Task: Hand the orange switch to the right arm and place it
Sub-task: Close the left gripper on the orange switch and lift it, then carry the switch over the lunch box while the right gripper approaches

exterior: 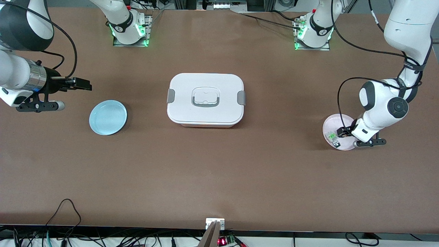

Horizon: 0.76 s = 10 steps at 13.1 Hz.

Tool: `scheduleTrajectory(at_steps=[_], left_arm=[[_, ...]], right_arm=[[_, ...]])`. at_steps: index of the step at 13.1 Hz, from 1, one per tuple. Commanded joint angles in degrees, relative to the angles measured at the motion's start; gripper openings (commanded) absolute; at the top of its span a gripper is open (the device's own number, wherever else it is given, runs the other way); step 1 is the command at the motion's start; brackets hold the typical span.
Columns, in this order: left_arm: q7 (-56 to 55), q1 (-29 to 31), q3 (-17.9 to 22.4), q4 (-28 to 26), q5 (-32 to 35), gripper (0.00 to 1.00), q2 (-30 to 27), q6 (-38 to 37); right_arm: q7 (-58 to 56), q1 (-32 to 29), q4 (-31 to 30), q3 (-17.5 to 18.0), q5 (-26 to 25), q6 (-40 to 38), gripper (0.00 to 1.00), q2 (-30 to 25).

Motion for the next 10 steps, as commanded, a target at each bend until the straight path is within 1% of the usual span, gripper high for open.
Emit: scheduleTrajectory(at_steps=[1, 2, 4, 5, 7, 8, 9, 10], left_arm=[[0.55, -0.98, -0.75, 5.55, -1.07, 0.18, -4.74, -13.25], [2.12, -0.98, -0.84, 8.71, -0.89, 0.19, -5.10, -18.87], [5.81, -0.80, -2.33, 13.30, -0.98, 0.19, -5.36, -24.97], [11.57, 0.07, -3.03, 14.45, -1.85, 0.19, -6.06, -26.65], [21.87, 0.43, -4.36, 15.51, -8.59, 0.19, -7.20, -26.93], [24.00, 0.43, -5.06, 15.43, -9.93, 0.19, -8.08, -27.27], [24.98, 0.51, -7.33, 15.51, -10.47, 0.18, -8.78, -28.32], [27.77, 0.95, -9.78, 15.60, -13.43, 0.18, -9.31, -28.59]], right_arm=[[0.05, 0.63, 0.77, 0.10, 2.83, -2.09, 1.00, 0.22], [0.22, 1.07, 0.77, 0.10, 3.97, -2.45, 1.00, 0.31], [-0.30, 2.30, 0.77, 0.10, 6.34, -2.63, 1.00, 0.40], [-0.48, 2.91, 0.77, 0.10, 7.74, -2.63, 1.00, 0.75], [-0.48, 4.32, 0.77, 0.10, 11.25, -1.84, 1.00, 1.98], [-0.31, 4.76, 0.43, 0.10, 14.58, -1.14, 1.00, 2.24], [0.82, 4.85, 0.16, 0.10, 18.79, -1.22, 1.00, 2.33], [1.62, 4.85, 0.16, 0.10, 22.66, -1.22, 1.00, 2.59]])
